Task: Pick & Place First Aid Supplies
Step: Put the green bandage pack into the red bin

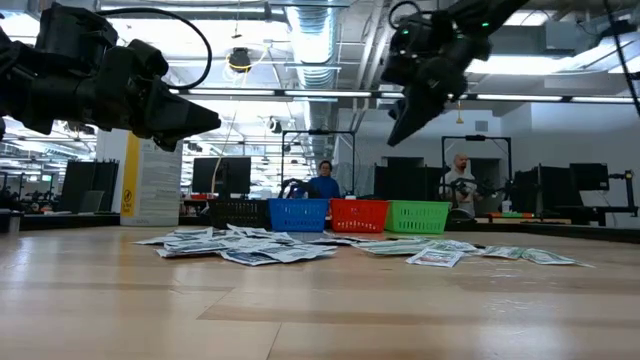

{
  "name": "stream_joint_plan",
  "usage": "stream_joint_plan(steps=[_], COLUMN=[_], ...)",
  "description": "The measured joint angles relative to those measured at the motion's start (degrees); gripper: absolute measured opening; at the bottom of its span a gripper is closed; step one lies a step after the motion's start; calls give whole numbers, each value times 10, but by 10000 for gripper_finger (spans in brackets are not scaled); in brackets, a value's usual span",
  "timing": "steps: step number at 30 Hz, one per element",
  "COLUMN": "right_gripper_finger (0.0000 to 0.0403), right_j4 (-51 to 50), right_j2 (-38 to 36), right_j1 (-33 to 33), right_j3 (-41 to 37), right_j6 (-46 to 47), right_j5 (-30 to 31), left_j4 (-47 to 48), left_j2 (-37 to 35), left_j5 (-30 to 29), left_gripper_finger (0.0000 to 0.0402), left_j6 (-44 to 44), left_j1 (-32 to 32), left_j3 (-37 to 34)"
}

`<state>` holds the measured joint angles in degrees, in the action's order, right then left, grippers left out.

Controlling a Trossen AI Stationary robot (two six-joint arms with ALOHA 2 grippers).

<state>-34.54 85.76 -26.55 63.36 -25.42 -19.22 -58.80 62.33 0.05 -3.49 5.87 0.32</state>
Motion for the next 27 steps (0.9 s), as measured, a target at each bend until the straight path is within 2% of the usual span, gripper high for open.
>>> stream_joint_plan(steps=[3,8,15,21,27], right_gripper_finger=[98,98,98,98,98], right_j4=[33,78,158,174,199], right_j2=[-41,-107,-178,-186,-153], right_j1=[19,64,159,249,310], right_j3=[-59,-153,-269,-336,-351], right_j6=[31,94,206,305,365], right_j5=[14,80,138,138,140], left_j4=[-1,-5,-19,-35,-41], left_j2=[0,0,0,0,0], left_j5=[0,0,0,0,0], left_gripper_finger=[93,93,93,93,93], left_j6=[0,0,0,0,0], left_j1=[0,0,0,0,0], left_j3=[0,0,0,0,0])
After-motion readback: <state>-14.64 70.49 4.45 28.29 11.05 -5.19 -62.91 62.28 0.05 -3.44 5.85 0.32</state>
